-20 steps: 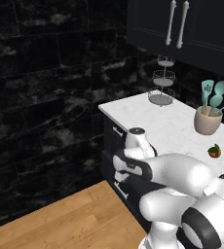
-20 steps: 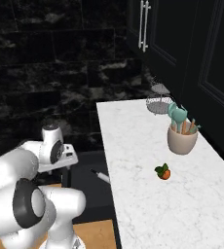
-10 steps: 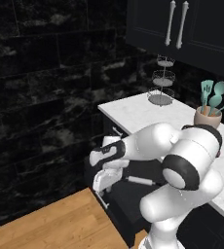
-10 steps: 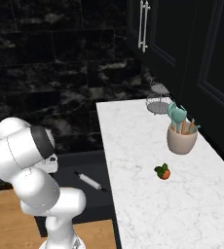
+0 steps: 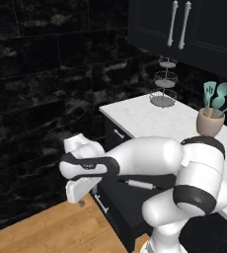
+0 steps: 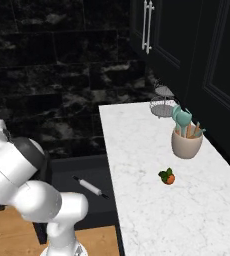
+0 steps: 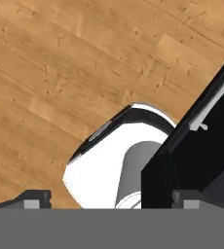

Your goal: Pick the rolling pin from the drawer and place it on the counter.

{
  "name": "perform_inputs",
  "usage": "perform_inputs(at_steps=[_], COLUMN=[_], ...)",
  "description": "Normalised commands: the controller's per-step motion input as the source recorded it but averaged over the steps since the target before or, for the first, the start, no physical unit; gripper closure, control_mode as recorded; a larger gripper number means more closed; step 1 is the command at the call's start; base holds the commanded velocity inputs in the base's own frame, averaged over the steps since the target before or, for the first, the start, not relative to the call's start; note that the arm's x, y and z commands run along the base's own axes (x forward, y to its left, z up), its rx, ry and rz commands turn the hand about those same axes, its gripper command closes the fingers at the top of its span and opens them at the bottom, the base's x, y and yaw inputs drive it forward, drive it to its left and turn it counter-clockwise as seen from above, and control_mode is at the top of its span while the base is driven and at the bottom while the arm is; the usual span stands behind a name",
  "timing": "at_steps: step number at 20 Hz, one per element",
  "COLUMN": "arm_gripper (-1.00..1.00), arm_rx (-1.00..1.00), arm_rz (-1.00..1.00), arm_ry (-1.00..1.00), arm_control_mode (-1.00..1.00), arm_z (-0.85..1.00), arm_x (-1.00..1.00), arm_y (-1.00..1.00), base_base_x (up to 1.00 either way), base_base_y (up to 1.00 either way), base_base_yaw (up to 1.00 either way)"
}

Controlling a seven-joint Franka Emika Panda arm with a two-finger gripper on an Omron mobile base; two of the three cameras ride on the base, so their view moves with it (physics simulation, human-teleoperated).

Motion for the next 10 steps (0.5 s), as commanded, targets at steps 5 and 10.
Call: perform_inputs(at_steps=[5, 10], arm_gripper=[-1.00, -1.00], arm_rx=[-0.02, 0.09], arm_rz=[0.08, 0.16], arm_ry=[-0.18, -0.12], arm_control_mode=[-1.00, -1.00], arm_z=[0.95, 0.17], arm_x=[-0.01, 0.10], arm_y=[-0.70, -1.00], base_base_x=[0.00, 0.00], base_base_y=[0.00, 0.00], base_base_yaw=[0.00, 0.00])
